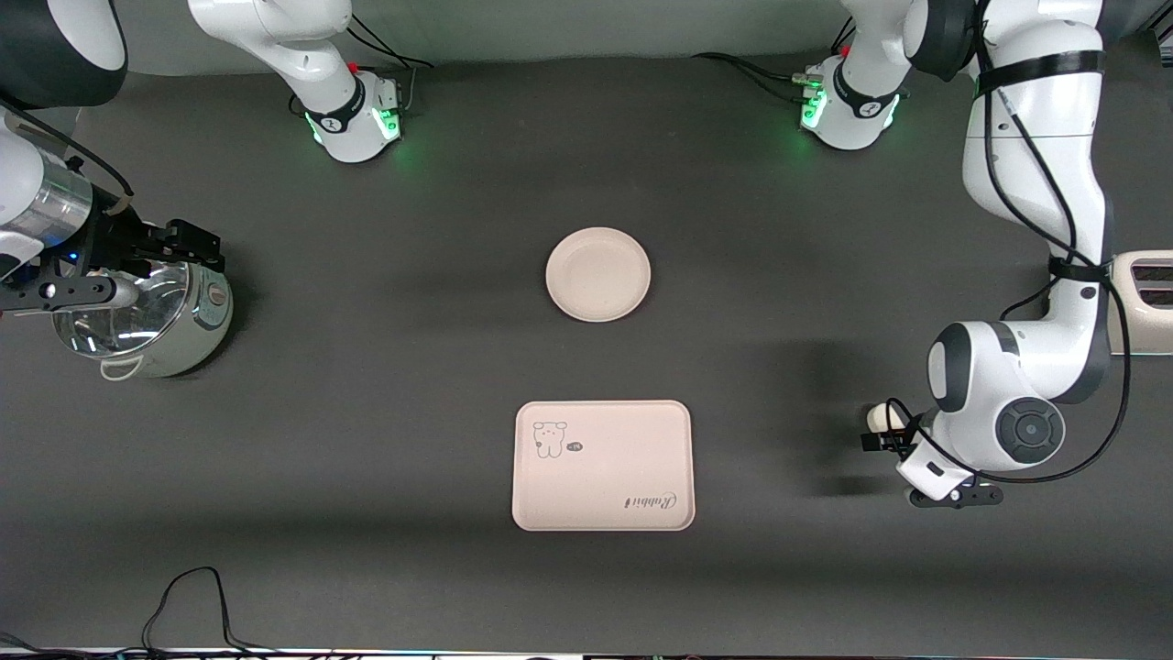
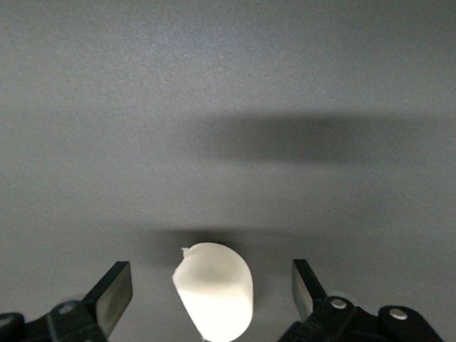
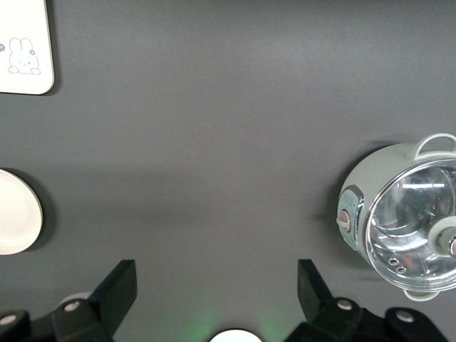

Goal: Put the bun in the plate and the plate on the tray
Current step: 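Reach the left gripper down to the white bun and close on it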

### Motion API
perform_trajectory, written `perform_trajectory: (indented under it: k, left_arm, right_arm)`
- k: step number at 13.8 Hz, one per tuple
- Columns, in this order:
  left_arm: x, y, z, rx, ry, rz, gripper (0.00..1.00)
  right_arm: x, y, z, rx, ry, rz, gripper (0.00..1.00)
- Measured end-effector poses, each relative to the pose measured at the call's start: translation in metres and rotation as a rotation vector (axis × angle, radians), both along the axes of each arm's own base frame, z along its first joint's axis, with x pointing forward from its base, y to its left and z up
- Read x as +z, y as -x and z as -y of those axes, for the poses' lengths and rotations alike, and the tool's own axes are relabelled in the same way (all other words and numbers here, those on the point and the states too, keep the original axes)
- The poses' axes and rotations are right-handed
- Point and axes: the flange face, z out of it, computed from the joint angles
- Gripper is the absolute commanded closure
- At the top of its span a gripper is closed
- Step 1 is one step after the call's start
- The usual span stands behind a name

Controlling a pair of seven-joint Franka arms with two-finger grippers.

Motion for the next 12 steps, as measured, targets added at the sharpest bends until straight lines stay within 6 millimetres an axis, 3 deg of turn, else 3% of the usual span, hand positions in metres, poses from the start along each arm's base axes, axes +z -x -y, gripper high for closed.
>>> perform_trajectory:
  k: [8, 10, 12]
  left_arm:
    - [-0.029, 0.021, -0.009, 0.054, 0.037, -0.063, 0.07]
    - [-0.031, 0.022, -0.009, 0.06, 0.043, -0.066, 0.16]
    - [-0.031, 0.023, -0.008, 0.061, 0.044, -0.066, 0.33]
  right_arm:
    - [-0.005, 0.0, 0.0, 0.0, 0.0, -0.01, 0.0]
    - [-0.007, 0.0, -0.001, 0.002, 0.0, -0.014, 0.0]
    - [-0.008, 0.0, -0.001, 0.002, 0.001, -0.016, 0.0]
